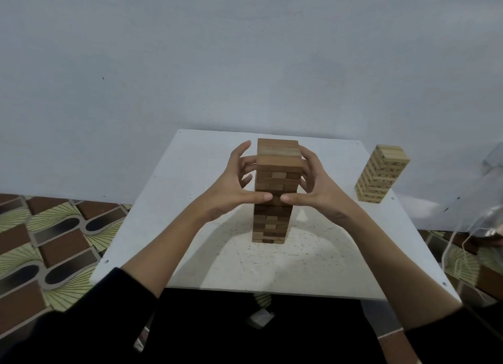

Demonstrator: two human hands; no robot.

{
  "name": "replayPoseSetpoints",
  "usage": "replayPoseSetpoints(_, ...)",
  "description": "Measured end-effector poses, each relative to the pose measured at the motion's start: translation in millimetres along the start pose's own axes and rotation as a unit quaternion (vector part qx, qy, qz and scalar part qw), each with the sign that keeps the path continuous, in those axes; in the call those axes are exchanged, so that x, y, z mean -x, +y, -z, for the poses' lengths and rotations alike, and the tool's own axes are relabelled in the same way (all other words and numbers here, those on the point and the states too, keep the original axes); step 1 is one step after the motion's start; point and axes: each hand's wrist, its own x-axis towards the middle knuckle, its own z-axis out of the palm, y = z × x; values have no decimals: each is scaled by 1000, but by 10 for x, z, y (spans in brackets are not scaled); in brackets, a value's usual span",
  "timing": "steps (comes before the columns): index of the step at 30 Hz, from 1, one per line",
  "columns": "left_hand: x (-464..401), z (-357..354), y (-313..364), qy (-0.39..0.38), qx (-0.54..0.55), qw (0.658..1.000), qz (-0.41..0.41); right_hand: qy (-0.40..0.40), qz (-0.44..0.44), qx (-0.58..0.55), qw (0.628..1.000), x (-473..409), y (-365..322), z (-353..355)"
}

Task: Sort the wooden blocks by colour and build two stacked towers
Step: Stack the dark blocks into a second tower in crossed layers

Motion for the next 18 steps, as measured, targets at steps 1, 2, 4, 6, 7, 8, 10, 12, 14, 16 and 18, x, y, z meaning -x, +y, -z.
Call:
replayPoseSetpoints(1, -12, -10, 0, 3, -2, 1000, 0, 2, 2, 5, 1000, -9, -10, -13)
replayPoseSetpoints(2, -21, -15, 0, 6, -3, 1000, -2, 6, 6, 7, 1000, -18, -8, -22)
replayPoseSetpoints(4, -40, -21, 0, 13, -1, 1000, -7, 15, 13, 11, 1000, -31, -13, -39)
replayPoseSetpoints(6, -48, -29, 7, 18, -3, 1000, -12, 26, 15, 13, 999, -42, -17, -50)
replayPoseSetpoints(7, -52, -33, 9, 19, -4, 1000, -14, 30, 15, 12, 999, -44, -21, -56)
replayPoseSetpoints(8, -53, -35, 10, 21, -3, 1000, -14, 33, 15, 9, 999, -46, -20, -59)
replayPoseSetpoints(10, -50, -35, 12, 25, -1, 1000, -15, 34, 16, 6, 999, -48, -18, -60)
replayPoseSetpoints(12, -48, -37, 8, 28, 1, 1000, -13, 35, 12, 5, 999, -50, -21, -58)
replayPoseSetpoints(14, -49, -43, 10, 32, 4, 999, -9, 37, 7, 5, 999, -59, -15, -54)
replayPoseSetpoints(16, -53, -47, 13, 35, 6, 999, -5, 40, 4, 2, 999, -65, -7, -50)
replayPoseSetpoints(18, -57, -50, 8, 35, 6, 999, -4, 41, 2, -2, 999, -65, 0, -47)
